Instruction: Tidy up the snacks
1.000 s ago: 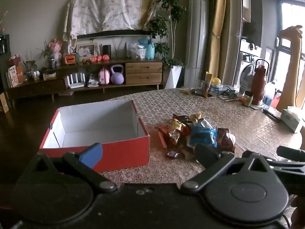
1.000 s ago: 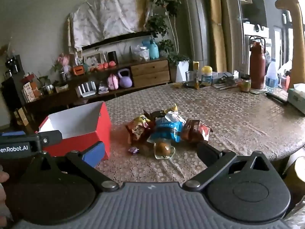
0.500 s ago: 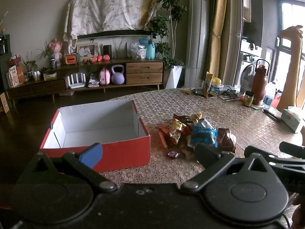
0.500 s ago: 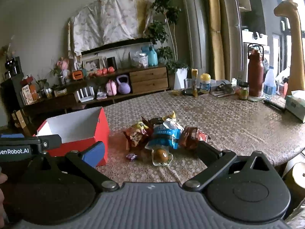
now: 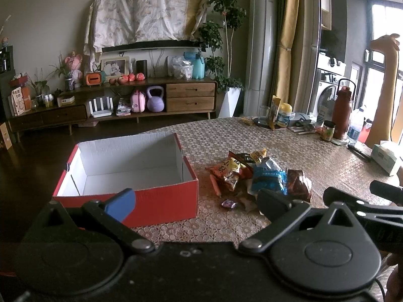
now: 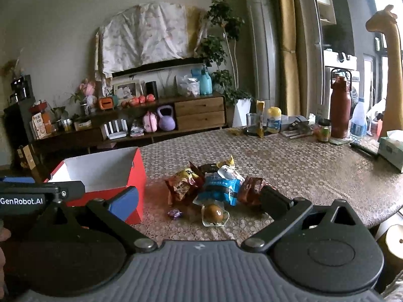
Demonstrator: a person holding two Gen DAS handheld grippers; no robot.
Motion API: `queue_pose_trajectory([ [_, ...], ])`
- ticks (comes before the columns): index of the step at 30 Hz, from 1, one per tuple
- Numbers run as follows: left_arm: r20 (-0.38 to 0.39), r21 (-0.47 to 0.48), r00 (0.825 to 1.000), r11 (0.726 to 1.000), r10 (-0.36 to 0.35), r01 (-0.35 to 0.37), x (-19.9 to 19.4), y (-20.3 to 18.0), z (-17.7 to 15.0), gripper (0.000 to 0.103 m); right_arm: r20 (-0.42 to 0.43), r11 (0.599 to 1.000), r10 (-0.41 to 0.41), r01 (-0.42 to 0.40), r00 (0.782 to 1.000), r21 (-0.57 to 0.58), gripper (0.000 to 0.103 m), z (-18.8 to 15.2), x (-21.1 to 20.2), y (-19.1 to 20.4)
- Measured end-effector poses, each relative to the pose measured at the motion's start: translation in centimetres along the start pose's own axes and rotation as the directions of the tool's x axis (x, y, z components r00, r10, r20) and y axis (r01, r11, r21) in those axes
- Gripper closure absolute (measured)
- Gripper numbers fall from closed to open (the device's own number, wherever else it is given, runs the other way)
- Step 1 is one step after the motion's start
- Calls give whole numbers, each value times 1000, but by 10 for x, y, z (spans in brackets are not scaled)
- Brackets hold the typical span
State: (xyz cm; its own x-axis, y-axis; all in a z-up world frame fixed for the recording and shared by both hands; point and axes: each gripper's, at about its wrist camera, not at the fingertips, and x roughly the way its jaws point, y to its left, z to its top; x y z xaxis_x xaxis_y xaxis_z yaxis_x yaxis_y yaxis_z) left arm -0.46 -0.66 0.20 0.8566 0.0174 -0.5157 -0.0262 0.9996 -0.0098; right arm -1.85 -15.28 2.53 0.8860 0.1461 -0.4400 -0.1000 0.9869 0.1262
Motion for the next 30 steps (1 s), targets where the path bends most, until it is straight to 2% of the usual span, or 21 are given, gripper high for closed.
queue_pose_trajectory([
  [30, 51, 2, 998, 999, -36, 36, -7, 1, 2, 0, 17, 999, 38, -38, 999, 15, 0, 10, 0, -3],
])
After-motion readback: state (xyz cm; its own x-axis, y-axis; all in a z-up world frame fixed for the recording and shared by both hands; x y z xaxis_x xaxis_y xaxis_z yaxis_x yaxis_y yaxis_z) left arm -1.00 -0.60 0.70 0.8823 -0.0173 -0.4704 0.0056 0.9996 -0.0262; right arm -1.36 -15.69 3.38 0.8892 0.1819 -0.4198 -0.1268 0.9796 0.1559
